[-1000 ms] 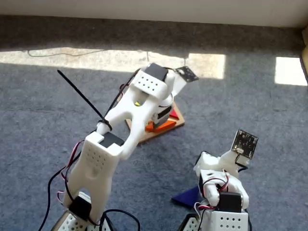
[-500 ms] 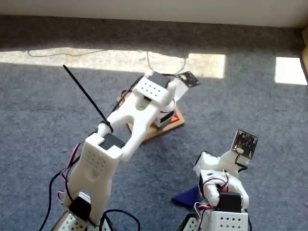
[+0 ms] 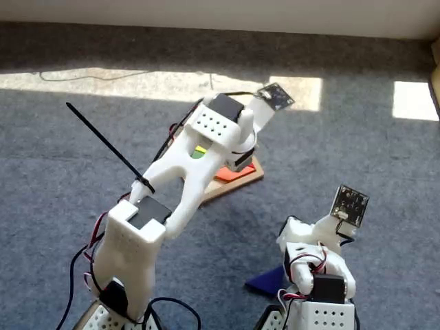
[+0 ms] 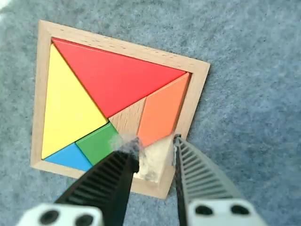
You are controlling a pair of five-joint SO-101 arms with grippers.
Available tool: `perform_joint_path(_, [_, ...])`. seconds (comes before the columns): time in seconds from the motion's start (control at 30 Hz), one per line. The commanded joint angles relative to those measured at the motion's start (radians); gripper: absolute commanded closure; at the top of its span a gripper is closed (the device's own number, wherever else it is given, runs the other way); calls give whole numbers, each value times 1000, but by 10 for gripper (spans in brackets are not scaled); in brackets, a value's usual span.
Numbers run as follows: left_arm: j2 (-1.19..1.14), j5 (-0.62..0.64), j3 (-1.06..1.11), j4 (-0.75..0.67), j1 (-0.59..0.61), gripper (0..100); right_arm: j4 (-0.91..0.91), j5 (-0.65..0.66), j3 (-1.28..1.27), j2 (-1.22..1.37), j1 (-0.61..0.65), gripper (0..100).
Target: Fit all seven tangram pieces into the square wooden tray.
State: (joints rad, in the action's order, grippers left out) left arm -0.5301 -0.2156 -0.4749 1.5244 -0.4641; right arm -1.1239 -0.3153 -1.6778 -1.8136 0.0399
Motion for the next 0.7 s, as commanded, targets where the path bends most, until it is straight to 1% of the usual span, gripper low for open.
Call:
perform_joint_path(0.0, [81, 14, -16, 40, -15, 874, -5, 12, -136, -10, -16, 988])
perform_joint_path(0.03, [87, 14, 2, 40, -18, 874, -4, 12, -136, -10, -33, 988])
perform_joint_path(0.1, [94, 14, 56, 29, -19, 874, 13, 12, -136, -12, -107, 988])
perform_joint_path(0.23, [165, 14, 186, -46, -19, 874, 148, 14, -136, -12, -283, 988])
perform_joint_path(0.33, [271, 12, 315, -112, -22, 874, 213, 14, -136, -12, -398, 988])
perform_joint_path(0.43, [383, 11, 479, -206, -54, 874, 219, 12, -136, -12, -426, 988])
perform_joint_path(0.53, [466, 11, 642, -302, -114, 870, 220, 9, -134, -12, -433, 988])
perform_joint_path(0.67, [532, 14, 782, -367, -200, 869, 220, 6, -134, -12, -435, 988])
